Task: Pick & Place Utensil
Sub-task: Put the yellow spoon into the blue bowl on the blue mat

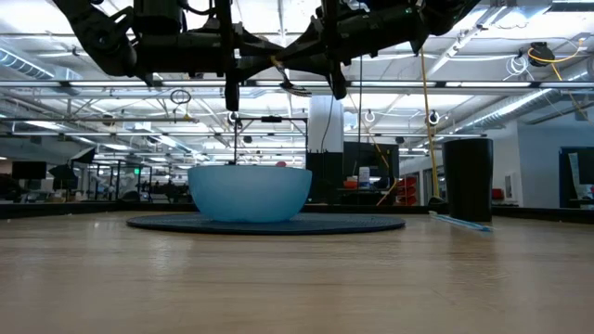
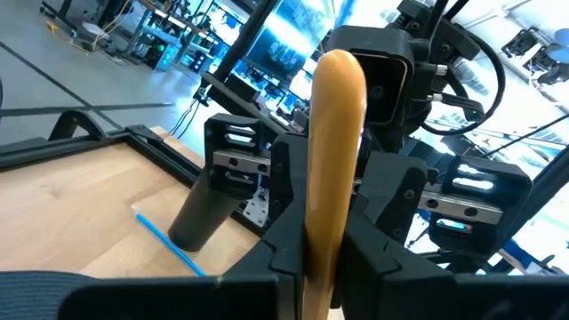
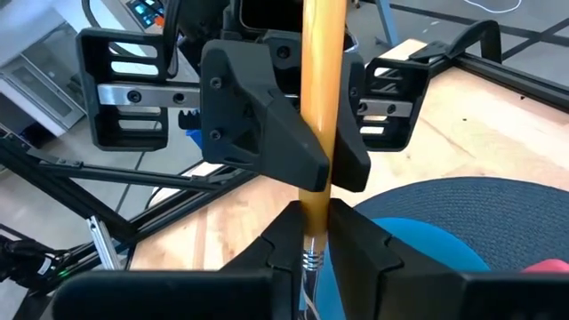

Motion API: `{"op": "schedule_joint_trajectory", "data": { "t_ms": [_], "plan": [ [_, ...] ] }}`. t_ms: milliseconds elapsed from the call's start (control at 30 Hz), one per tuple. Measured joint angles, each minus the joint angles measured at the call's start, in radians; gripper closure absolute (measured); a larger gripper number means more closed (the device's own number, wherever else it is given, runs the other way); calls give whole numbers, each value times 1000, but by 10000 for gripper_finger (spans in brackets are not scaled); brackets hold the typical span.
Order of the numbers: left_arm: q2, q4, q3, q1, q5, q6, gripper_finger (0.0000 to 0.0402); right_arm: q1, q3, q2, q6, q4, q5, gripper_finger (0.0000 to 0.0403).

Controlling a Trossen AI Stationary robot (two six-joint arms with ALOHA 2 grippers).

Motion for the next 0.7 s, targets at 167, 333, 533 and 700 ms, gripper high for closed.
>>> {"op": "schedule_joint_trajectory", "data": {
  "t_ms": [167,333,533,700],
  "plan": [
    [0,0,0,0,-2,0,353,0,0,0,0,1,-1,372],
    [0,0,0,0,-12,0,369,0,0,0,6,0,0,379],
    [0,0,0,0,-24,2,371,0,0,0,22,0,0,372],
    [0,-5,0,-2,-36,2,368,0,1,0,25,-27,2,365]
  ]
}}
